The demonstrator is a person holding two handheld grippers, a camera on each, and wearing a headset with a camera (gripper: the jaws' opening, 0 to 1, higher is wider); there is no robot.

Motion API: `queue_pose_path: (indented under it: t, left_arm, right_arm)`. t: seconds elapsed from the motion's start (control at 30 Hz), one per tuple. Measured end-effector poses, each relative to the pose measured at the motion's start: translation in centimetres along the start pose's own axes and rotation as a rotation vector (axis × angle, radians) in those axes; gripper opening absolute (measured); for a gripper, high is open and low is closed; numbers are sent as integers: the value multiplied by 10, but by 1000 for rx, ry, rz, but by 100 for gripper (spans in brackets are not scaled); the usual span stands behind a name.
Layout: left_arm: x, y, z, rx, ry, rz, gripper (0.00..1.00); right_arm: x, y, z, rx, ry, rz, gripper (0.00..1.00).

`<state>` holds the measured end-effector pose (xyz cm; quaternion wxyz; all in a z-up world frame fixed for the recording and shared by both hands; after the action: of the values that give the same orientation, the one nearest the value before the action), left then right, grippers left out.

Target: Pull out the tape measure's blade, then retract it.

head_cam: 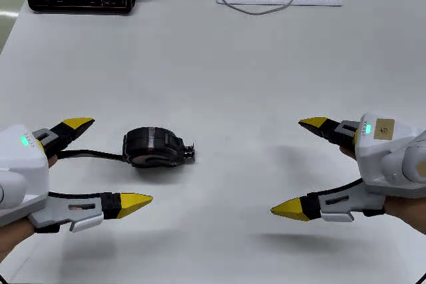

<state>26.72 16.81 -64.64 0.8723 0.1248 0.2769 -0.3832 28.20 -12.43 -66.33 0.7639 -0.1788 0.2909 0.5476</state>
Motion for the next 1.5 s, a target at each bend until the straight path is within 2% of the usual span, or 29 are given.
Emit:
queue_pose_path:
  t: [0.37,0.67,0.97,1.17,1.5]
  left_arm:
    - [12,-5,-3,70,44,-42,90]
    - [20,2,-1,121,80,-42,90]
    - [28,10,0,176,122,-66,89]
    - [32,16,-1,200,156,-85,82]
    - [39,15,-4,265,207,-133,71]
  right_arm:
    - [17,-5,1,-34,13,39,92]
    - [29,-4,3,-87,43,70,92]
    - [39,-5,6,-129,69,96,92]
    - [45,-8,10,-146,70,110,91]
    - [47,-12,15,-170,77,122,90]
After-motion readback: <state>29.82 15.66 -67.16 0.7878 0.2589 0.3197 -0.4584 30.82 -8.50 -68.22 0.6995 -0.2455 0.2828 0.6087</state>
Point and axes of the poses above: the centre of the closed fingertips' face, and the gripper's own axes: x roughly forward along the fingers, y roughly to its left, z roughly out of its top, the point moved 6 cm from there along -x, roughly backward along the fingers
